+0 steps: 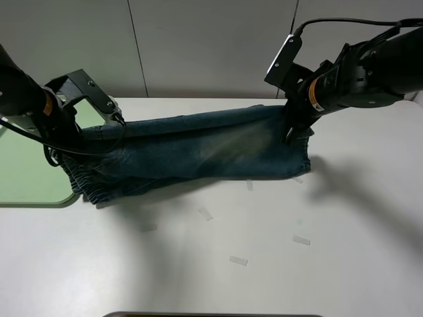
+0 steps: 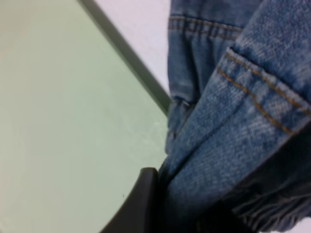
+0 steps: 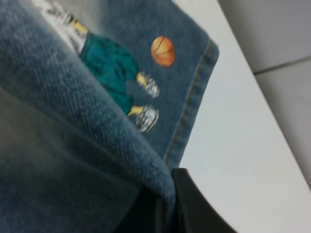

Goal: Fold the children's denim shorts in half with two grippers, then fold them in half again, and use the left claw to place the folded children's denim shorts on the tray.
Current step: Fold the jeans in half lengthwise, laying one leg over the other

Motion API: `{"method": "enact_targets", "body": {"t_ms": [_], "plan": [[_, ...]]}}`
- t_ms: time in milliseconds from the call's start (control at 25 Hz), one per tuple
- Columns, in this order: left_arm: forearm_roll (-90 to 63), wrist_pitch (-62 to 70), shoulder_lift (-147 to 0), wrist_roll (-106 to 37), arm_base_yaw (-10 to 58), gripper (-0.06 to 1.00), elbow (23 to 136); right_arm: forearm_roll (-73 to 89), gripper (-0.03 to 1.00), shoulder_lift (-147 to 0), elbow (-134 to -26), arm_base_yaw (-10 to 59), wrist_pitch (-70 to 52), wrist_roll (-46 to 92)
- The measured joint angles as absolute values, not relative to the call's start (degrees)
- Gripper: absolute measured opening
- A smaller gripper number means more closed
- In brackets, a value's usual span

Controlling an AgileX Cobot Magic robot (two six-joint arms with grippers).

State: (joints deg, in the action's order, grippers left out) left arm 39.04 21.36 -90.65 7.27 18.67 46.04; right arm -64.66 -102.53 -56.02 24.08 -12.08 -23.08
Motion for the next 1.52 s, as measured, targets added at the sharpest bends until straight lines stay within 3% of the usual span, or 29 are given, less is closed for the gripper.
{"method": "enact_targets", "body": {"t_ms": [760, 1320, 1440, 1520], "plan": [[44.23, 15.65, -101.12, 6.59, 17.40, 0.10, 46.05, -65.64, -0.02, -108.44, -62.83, 24.10, -15.02, -11.54], [63.86, 15.24, -101.44, 26.01, 17.40, 0.10, 46.05, -61.52, -0.02, -112.95, -70.54, 24.10, -15.31, -11.47], [64.32, 16.39, -101.44, 27.49, 17.40, 0.11, 46.05, -61.41, 0.01, -113.60, -71.10, 24.10, -14.52, -11.47], [64.37, 17.29, -101.49, 27.66, 17.36, 0.15, 45.99, -62.08, 0.08, -113.67, -71.24, 24.04, -13.45, -11.47]]}}
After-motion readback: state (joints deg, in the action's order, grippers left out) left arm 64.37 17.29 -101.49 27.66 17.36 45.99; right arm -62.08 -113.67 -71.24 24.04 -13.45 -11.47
